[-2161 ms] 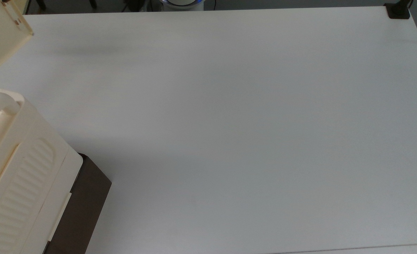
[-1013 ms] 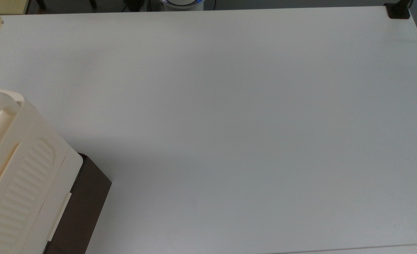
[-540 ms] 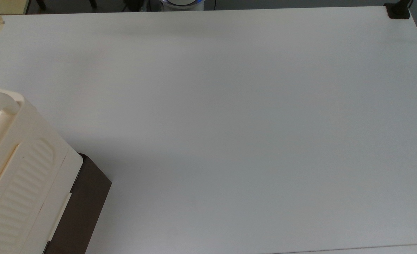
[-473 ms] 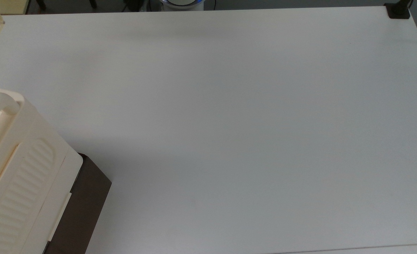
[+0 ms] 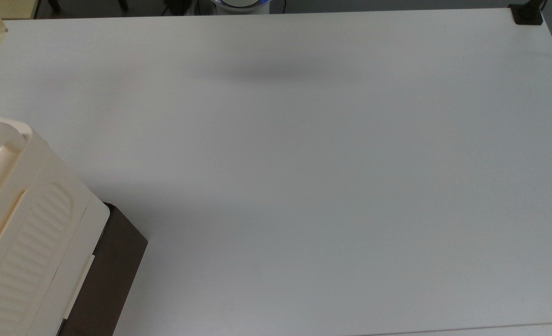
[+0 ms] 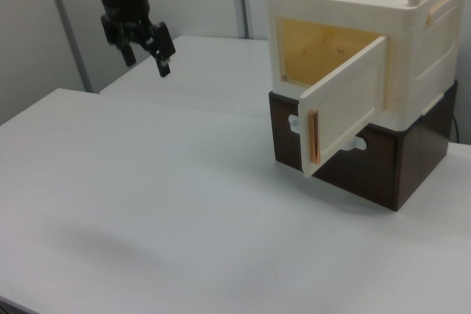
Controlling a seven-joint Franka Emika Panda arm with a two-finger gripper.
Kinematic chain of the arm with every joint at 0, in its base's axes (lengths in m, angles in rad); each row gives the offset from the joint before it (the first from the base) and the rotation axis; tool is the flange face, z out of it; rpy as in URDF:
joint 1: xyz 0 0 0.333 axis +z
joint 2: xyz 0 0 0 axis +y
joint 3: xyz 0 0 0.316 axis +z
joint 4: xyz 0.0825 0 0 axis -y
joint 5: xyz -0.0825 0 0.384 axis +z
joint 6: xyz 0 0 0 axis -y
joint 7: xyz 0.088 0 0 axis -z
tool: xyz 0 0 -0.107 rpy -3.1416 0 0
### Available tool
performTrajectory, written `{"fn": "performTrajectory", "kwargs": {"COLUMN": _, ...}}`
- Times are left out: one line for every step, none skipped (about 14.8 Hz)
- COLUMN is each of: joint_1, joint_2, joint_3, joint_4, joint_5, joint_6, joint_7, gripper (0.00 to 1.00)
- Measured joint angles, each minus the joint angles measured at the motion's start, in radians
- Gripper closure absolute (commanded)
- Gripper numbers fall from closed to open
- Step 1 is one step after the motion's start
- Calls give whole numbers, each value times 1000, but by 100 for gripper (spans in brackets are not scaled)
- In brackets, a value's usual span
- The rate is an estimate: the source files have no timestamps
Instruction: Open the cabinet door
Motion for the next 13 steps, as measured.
{"fn": "performTrajectory", "kwargs": {"joint_1": 12, "joint_2": 18, "joint_3": 0, "joint_4": -5, "joint_5": -16, "joint_6": 0, "joint_7": 0, "gripper": 0}}
{"fn": "performTrajectory", "kwargs": {"joint_1": 18, "joint_2": 36, "joint_3": 0, "joint_4": -7, "joint_5": -27, "joint_6": 1, "joint_7": 0, "gripper": 0}}
{"fn": "performTrajectory", "kwargs": {"joint_1": 19, "joint_2": 52, "joint_3": 0, "joint_4": -6, "joint_5": -35, "joint_6": 8, "joint_7": -5, "gripper": 0}}
{"fn": "performTrajectory", "kwargs": {"joint_1": 18, "joint_2": 62, "joint_3": -1, "joint_4": -7, "joint_5": -39, "joint_6": 18, "joint_7": -17, "gripper": 0}}
{"fn": "performTrajectory", "kwargs": {"joint_1": 17, "joint_2": 67, "joint_3": -3, "joint_4": -6, "joint_5": -41, "joint_6": 23, "joint_7": -35, "gripper": 0}}
{"fn": "performTrajectory", "kwargs": {"joint_1": 15, "joint_2": 68, "joint_3": -6, "joint_4": -6, "joint_5": -43, "joint_6": 24, "joint_7": -57, "gripper": 0}}
{"fn": "performTrajectory", "kwargs": {"joint_1": 12, "joint_2": 66, "joint_3": -9, "joint_4": -4, "joint_5": -43, "joint_6": 24, "joint_7": -79, "gripper": 0}}
{"fn": "performTrajectory", "kwargs": {"joint_1": 9, "joint_2": 63, "joint_3": -12, "joint_4": -4, "joint_5": -43, "joint_6": 24, "joint_7": -98, "gripper": 0}}
{"fn": "performTrajectory", "kwargs": {"joint_1": 5, "joint_2": 59, "joint_3": -14, "joint_4": -4, "joint_5": -43, "joint_6": 24, "joint_7": -110, "gripper": 0}}
{"fn": "performTrajectory", "kwargs": {"joint_1": 2, "joint_2": 53, "joint_3": -15, "joint_4": -7, "joint_5": -43, "joint_6": 24, "joint_7": -113, "gripper": 0}}
{"fn": "performTrajectory", "kwargs": {"joint_1": 0, "joint_2": 45, "joint_3": -16, "joint_4": -11, "joint_5": -43, "joint_6": 24, "joint_7": -114, "gripper": 0}}
{"fn": "performTrajectory", "kwargs": {"joint_1": 0, "joint_2": 35, "joint_3": -17, "joint_4": -17, "joint_5": -43, "joint_6": 24, "joint_7": -114, "gripper": 0}}
{"fn": "performTrajectory", "kwargs": {"joint_1": -2, "joint_2": 28, "joint_3": -17, "joint_4": -22, "joint_5": -43, "joint_6": 24, "joint_7": -114, "gripper": 0}}
